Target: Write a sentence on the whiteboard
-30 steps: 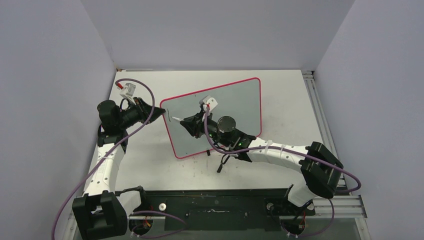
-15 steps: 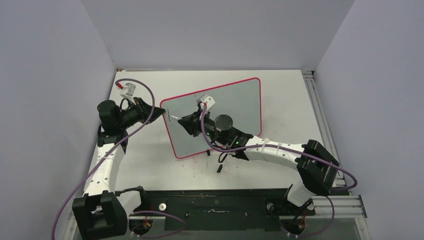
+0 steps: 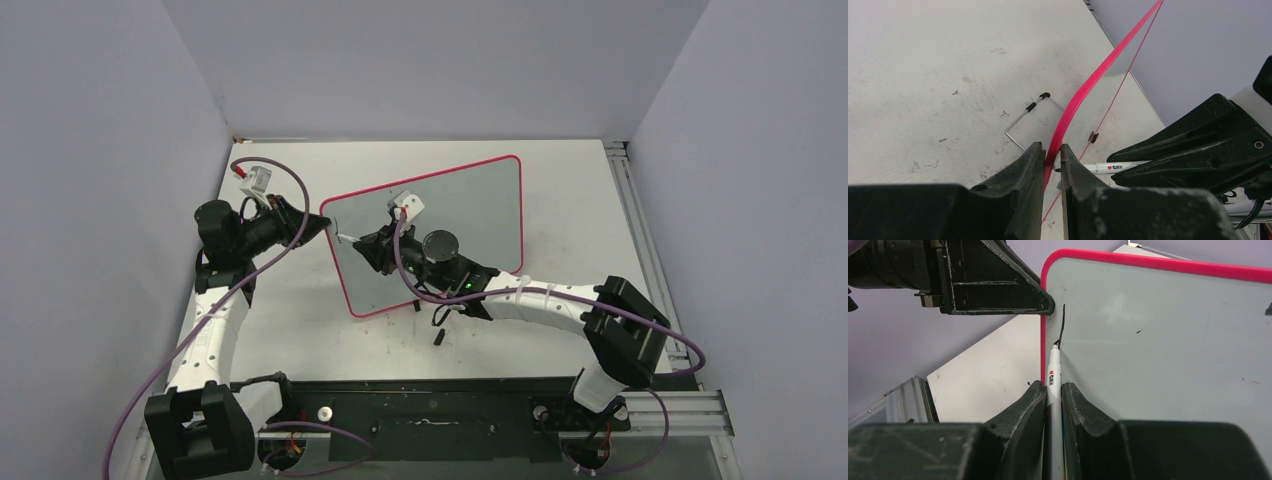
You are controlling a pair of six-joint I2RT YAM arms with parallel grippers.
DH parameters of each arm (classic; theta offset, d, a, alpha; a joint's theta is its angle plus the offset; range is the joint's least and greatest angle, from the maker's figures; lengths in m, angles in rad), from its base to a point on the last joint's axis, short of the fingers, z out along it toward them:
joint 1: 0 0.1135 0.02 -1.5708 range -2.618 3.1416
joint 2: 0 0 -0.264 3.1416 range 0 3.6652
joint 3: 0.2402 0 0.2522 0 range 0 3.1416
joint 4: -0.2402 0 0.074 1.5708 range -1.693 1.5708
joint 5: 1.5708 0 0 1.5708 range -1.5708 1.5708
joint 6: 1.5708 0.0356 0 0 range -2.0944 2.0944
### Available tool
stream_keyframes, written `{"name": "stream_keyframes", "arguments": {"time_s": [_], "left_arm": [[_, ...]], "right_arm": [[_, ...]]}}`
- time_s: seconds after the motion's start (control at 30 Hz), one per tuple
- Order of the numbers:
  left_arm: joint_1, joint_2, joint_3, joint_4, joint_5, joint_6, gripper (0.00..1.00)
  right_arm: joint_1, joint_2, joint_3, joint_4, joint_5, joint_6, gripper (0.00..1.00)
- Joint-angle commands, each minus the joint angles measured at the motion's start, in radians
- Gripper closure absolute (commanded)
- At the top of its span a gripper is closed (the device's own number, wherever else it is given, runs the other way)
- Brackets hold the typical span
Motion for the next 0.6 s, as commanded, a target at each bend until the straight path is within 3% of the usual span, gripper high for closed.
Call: {"name": "stream_keyframes", "arguments": {"time_s": [0.0,0.57], "left_arm": [[-0.003,-0.019,0.027,0.035,0.021,0.012,0.86],[-0.003,-0.022,0.027,0.033,0.021,0.013,0.87]], "right_arm": [[0.003,-0.009,0.035,0.04,0.046,-0.012,0.95],[-0.009,-0.074,-0.027,0.03,0.133,-0.012,0.95]]}}
